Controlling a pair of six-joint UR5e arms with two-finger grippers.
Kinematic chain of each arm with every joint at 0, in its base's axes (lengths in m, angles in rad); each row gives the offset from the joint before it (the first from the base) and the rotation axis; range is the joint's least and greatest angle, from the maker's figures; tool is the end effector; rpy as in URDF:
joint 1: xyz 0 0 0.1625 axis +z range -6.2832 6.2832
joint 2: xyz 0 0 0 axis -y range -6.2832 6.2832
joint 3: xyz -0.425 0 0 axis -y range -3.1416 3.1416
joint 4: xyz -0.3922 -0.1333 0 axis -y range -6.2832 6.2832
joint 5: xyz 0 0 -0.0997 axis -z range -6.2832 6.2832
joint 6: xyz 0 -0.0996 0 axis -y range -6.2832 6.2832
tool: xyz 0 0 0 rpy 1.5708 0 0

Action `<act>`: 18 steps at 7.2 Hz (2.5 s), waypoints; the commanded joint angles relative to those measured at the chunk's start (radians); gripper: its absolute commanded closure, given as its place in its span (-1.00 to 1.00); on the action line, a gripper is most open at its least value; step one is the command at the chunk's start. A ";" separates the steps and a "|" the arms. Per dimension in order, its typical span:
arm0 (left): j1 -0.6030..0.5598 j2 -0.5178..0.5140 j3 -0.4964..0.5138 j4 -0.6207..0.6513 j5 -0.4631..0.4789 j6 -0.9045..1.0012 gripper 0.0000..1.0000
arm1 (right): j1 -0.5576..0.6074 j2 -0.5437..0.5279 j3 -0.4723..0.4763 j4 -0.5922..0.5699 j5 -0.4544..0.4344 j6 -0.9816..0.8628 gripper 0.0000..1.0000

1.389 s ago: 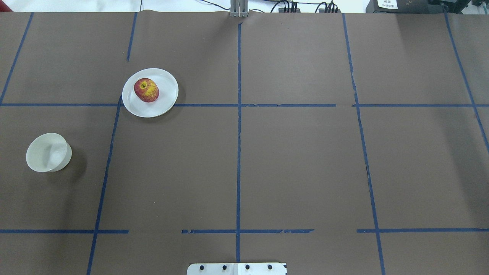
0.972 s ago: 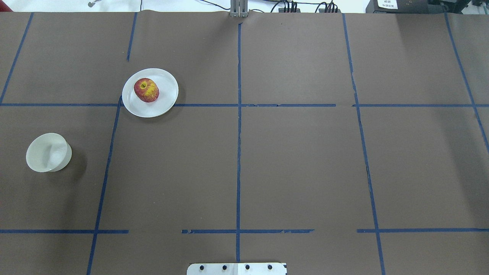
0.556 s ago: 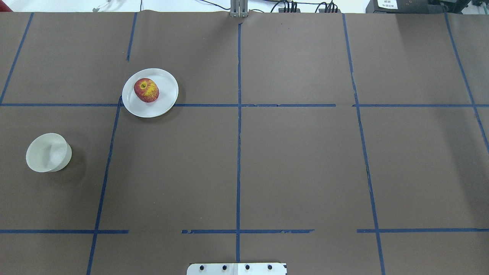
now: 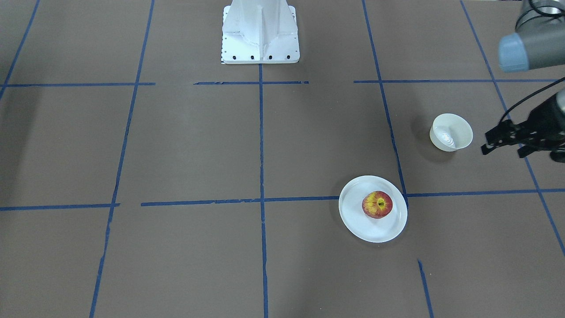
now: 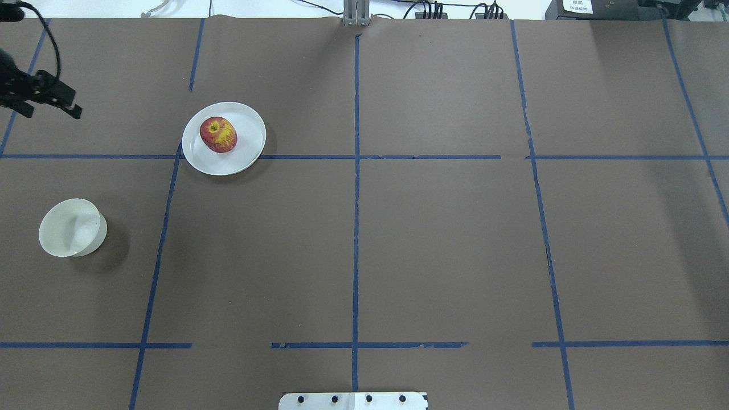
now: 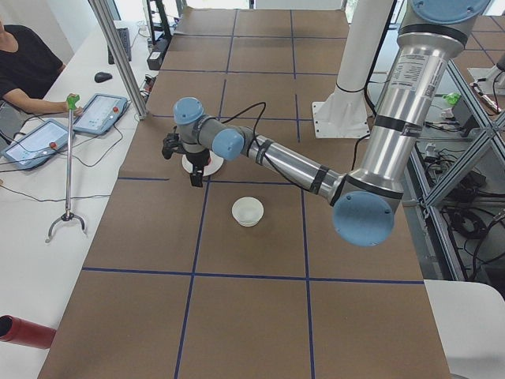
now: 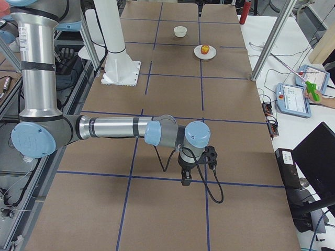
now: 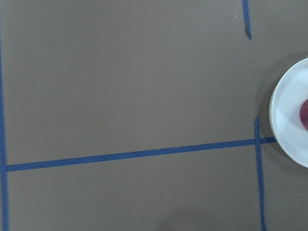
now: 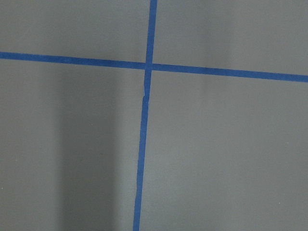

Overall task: Move apple from plate to bowl
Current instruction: 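Move the left gripper over the red apple on the white plate, then lower the left gripper and close it around the red apple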

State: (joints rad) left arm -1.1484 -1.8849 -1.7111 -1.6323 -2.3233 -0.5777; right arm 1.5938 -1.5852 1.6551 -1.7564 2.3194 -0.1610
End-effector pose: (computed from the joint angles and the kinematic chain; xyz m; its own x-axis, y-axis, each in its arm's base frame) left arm 0.1891 -0.5798 0.4086 0.6367 0.0751 -0.7674 -0.0106 0.9960 0.0886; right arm 0.0764 -0.4741 0.6441 0.7249 -0.0650 0.6858 0.0946 0.9955 -0.0056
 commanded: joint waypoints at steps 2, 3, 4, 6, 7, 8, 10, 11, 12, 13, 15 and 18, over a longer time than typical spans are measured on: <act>0.185 -0.123 0.082 -0.071 0.079 -0.246 -1.00 | 0.000 0.001 0.000 -0.002 0.000 0.000 -1.00; 0.212 -0.157 0.176 -0.166 0.085 -0.310 -1.00 | 0.000 0.001 0.000 0.000 0.000 0.000 -1.00; 0.232 -0.205 0.255 -0.194 0.120 -0.324 -1.00 | 0.000 0.001 0.000 0.000 0.000 0.000 -1.00; 0.248 -0.288 0.350 -0.198 0.150 -0.327 -1.00 | 0.000 0.001 0.000 0.000 0.000 0.000 -1.00; 0.248 -0.331 0.411 -0.216 0.151 -0.333 -1.00 | 0.000 -0.001 0.000 0.000 0.000 0.000 -1.00; 0.248 -0.336 0.436 -0.250 0.178 -0.337 -1.00 | 0.000 0.001 0.000 0.000 0.000 0.000 -1.00; 0.248 -0.365 0.504 -0.293 0.197 -0.366 -1.00 | 0.000 -0.001 0.000 0.000 0.000 0.000 -1.00; 0.253 -0.370 0.521 -0.310 0.214 -0.367 -1.00 | 0.000 0.001 0.000 -0.002 0.000 0.000 -1.00; 0.263 -0.370 0.528 -0.320 0.216 -0.367 -1.00 | 0.000 0.001 0.000 0.000 0.000 0.000 -1.00; 0.271 -0.369 0.530 -0.320 0.216 -0.367 -1.00 | 0.000 0.001 0.000 -0.002 0.000 0.000 -1.00; 0.286 -0.364 0.528 -0.320 0.214 -0.366 -1.00 | 0.000 0.001 0.000 0.000 0.000 0.000 -1.00; 0.286 -0.356 0.525 -0.319 0.214 -0.357 -0.07 | 0.000 0.001 0.000 0.000 0.000 0.000 -1.00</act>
State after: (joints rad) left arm -0.8622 -2.2442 -1.1834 -1.9524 -2.1092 -0.9377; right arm 1.5938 -1.5847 1.6551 -1.7565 2.3194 -0.1611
